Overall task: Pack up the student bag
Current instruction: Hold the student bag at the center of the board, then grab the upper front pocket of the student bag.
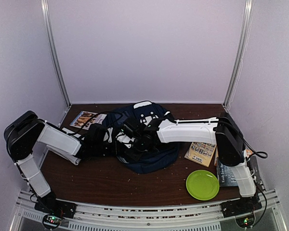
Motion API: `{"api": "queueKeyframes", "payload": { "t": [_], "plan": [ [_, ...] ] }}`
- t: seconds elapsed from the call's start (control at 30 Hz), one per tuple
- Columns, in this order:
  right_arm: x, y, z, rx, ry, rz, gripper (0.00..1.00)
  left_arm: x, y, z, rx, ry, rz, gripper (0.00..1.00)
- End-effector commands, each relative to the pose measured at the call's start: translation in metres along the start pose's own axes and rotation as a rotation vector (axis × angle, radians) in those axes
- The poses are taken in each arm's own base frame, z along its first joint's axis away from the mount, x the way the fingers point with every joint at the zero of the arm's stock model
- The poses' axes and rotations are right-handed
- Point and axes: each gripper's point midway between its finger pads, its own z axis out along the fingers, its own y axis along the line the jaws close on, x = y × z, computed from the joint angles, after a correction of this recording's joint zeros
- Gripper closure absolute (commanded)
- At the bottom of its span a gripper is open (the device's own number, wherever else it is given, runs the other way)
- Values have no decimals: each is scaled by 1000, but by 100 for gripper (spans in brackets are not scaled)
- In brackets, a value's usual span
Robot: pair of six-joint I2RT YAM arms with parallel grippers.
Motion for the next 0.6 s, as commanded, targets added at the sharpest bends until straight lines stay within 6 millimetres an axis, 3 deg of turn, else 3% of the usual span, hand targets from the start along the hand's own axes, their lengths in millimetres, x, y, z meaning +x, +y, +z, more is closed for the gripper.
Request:
{"api": "queueKeyframes", "payload": {
  "t": [0.0,0.3,0.4,0.5,0.57],
  "plan": [
    [41,-26,12,100,129,-12,88,-1,4,1,10,-2,-18,100],
    [20,-21,-38,53,38,0,98,2,8,5,5,9,-20,100],
    [25,-16,-32,24,52,11,97,3,8,6,10,13,-22,100],
    [28,-9,-22,-6,69,19,84,4,8,7,13,17,-21,100],
    [27,-4,-18,-36,72,24,81,4,7,6,15,18,-21,100]
  ]
}}
